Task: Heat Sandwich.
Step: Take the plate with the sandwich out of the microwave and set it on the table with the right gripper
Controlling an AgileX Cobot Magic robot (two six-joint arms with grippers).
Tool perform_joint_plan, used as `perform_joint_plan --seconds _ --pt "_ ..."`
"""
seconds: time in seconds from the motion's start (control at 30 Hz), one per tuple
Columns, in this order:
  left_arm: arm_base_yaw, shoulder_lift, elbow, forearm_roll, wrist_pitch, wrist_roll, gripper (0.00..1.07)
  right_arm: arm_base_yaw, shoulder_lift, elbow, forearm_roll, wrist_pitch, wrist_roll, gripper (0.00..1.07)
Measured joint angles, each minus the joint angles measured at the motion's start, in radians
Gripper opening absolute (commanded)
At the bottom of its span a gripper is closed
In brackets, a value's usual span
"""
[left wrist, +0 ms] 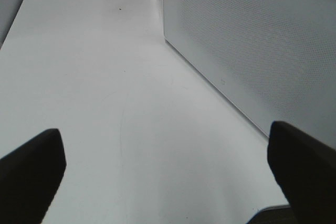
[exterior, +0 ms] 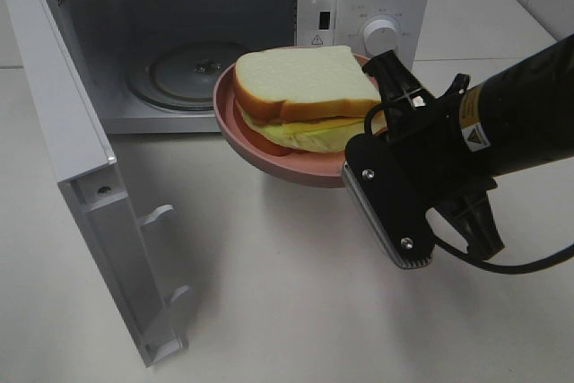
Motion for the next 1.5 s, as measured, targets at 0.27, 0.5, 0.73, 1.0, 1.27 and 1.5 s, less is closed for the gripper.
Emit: perform_joint_plan --seconds 0.27,0.5,0.73,1.0,1.27,1.5 --pt "0.0 0.0 0.0 0.0 0.0 0.0 1.03 0.0 -0.113 0.059 -0.001 0.048 0.021 0.02" --pt "0.0 0.0 0.0 0.0 0.0 0.0 1.03 0.0 -0.209 0.104 0.0 0.092 0.028 0.02" --pt "0.0 0.0 0.0 0.0 0.0 0.0 1.03 0.0 -0.297 0.151 0.0 0.156 0.038 0.02" --pt "0.0 0.0 0.0 0.0 0.0 0.0 1.03 0.0 -0.361 0.172 0.002 0.242 0.097 0.02" --pt "0.0 0.0 0.0 0.0 0.0 0.0 1.03 0.0 -0.362 0.172 -0.018 0.271 0.205 0.03" --pt "0.0 0.0 0.0 0.0 0.0 0.0 1.03 0.0 -0.362 0.172 -0.109 0.305 0.335 0.03"
